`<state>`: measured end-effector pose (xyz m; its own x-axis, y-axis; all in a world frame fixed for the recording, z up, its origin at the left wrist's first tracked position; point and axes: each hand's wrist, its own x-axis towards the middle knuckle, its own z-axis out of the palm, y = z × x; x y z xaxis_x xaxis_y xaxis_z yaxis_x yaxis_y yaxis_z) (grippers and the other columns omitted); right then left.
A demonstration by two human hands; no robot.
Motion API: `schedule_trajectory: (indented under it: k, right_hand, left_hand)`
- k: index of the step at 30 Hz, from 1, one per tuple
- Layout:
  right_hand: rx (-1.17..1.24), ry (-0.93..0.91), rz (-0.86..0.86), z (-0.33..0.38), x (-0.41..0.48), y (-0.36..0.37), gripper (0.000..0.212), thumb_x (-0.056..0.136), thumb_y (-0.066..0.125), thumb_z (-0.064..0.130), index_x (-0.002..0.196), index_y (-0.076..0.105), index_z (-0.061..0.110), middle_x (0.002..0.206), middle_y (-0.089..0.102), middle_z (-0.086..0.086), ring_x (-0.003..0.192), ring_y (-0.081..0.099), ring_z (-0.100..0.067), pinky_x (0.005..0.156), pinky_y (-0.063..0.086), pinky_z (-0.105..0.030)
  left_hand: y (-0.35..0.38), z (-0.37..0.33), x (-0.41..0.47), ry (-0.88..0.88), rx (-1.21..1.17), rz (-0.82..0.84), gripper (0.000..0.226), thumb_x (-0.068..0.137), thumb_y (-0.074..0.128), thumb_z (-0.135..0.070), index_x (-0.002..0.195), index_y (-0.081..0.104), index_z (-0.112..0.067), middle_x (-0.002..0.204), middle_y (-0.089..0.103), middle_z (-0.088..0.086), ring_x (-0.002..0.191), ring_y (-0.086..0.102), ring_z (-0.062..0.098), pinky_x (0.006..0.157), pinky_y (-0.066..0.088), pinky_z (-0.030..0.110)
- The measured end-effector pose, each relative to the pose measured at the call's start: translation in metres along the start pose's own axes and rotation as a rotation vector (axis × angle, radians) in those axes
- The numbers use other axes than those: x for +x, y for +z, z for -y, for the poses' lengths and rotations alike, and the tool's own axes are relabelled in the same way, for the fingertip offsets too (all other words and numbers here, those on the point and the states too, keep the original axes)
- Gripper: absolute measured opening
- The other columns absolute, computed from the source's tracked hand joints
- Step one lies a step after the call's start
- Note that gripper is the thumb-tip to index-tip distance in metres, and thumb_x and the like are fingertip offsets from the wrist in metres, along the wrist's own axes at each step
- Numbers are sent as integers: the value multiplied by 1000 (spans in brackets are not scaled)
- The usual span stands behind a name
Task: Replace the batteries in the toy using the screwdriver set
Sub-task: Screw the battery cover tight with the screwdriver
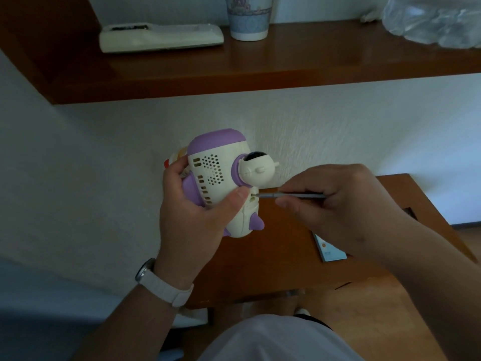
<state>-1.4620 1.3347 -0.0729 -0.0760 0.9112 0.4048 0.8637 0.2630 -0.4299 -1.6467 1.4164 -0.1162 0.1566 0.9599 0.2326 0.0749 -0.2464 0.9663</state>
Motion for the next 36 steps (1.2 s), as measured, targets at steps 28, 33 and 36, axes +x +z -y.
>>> schedule_trajectory:
  k: [28, 33, 36]
  right_hand:
    - [164, 120, 29, -11, -20, -4, 10, 79, 66, 32, 83, 59, 25, 58, 56, 13, 47, 51, -6, 43, 36, -11]
    - [129, 136, 44, -10, -17, -6, 17, 83, 59, 45, 80, 60, 28, 56, 56, 13, 53, 57, -7, 41, 41, -17]
    - [100, 115, 61, -9, -16, -4, 22, 84, 53, 49, 80, 59, 28, 54, 55, 13, 53, 57, -10, 41, 43, -19]
  left_hand:
    - [9, -1, -19, 3, 36, -3, 85, 55, 80, -42, 129, 43, -26, 115, 61, -15, 94, 67, -4, 61, 54, 12]
    - [9, 0, -20, 7, 51, -1, 81, 56, 80, -40, 126, 42, -30, 112, 61, -18, 91, 66, -7, 60, 54, 10]
    - [9, 3, -19, -9, 50, 17, 83, 53, 79, -45, 126, 42, -31, 113, 61, -17, 92, 67, -6, 60, 54, 11]
